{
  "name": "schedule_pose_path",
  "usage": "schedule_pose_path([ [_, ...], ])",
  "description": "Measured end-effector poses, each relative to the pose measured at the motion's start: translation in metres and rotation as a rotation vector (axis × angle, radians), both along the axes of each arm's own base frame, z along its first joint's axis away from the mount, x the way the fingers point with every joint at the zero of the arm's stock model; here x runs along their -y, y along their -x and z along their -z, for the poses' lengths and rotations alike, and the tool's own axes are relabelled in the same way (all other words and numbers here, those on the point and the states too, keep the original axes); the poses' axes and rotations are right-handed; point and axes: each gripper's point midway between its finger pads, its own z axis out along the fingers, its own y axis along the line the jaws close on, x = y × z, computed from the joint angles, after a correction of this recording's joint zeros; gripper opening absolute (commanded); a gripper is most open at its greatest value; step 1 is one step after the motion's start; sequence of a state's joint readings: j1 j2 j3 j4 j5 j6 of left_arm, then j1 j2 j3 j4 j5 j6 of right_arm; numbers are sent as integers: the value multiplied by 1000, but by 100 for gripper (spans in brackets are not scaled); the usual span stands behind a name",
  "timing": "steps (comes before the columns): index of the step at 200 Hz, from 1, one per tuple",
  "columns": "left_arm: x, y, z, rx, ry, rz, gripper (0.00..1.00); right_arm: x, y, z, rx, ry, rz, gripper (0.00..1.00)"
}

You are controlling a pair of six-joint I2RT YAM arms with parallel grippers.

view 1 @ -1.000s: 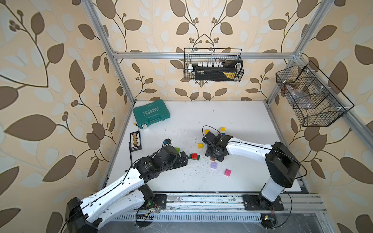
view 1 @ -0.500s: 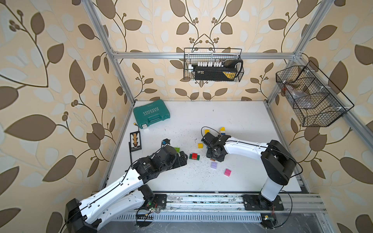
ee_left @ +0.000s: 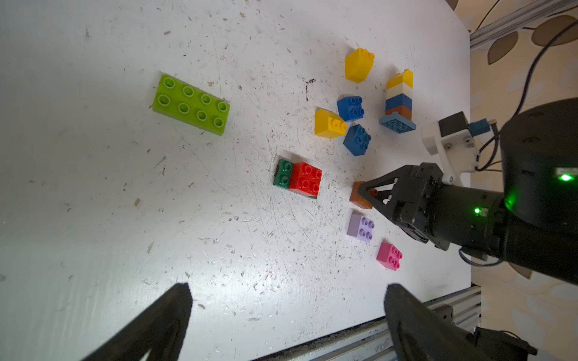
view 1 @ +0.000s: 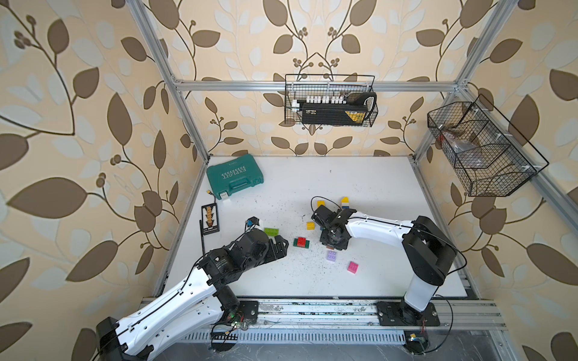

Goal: Assemble the number 1 with lego
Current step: Pick up the lego brick from the center of the board, then assemble the lego brick with the lego brick.

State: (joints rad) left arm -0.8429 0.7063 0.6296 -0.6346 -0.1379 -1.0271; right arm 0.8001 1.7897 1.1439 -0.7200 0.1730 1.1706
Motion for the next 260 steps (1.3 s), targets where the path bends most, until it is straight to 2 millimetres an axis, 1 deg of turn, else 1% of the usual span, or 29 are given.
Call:
schedule_pose_path([
  [25, -2, 0, -1, 9, 5, -8, 99, 0, 0, -1, 0, 0, -1, 33],
  [37, -2, 0, -1, 12, 5, -10, 99, 0, 0, -1, 0, 1, -3, 31],
  [59, -3, 0, -1, 13, 4, -13, 99, -1, 0, -3, 0, 4, -9, 31],
  [74, -3, 0, -1, 12, 3, -13, 99, -3, -1, -9, 10, 12, -16, 31],
  [86, -3, 0, -1, 12, 3, -13, 99, -7, -1, -18, 28, 15, -28, 31],
  [101, -3, -1, -1, 13, 2, -14, 99, -16, -3, -32, 55, 9, -48, 31],
  [130, -4, -1, -1, 13, 2, -16, 99, -40, -8, -61, 119, -17, -91, 31],
  [153, -4, 0, -1, 14, 9, -20, 99, -55, -7, -76, 143, -38, -118, 31],
  [178, -5, 0, -3, 19, 22, -26, 99, -72, -8, -86, 156, -64, -139, 31],
  [202, -6, 1, -6, 27, 34, -29, 99, -90, -12, -84, 149, -77, -154, 30],
  [229, -8, 3, -4, 31, 38, -32, 99, -107, -13, -68, 108, -62, -173, 30],
  [260, -12, 3, -6, 41, 42, -40, 99, -115, -8, -52, 61, -36, -190, 30],
])
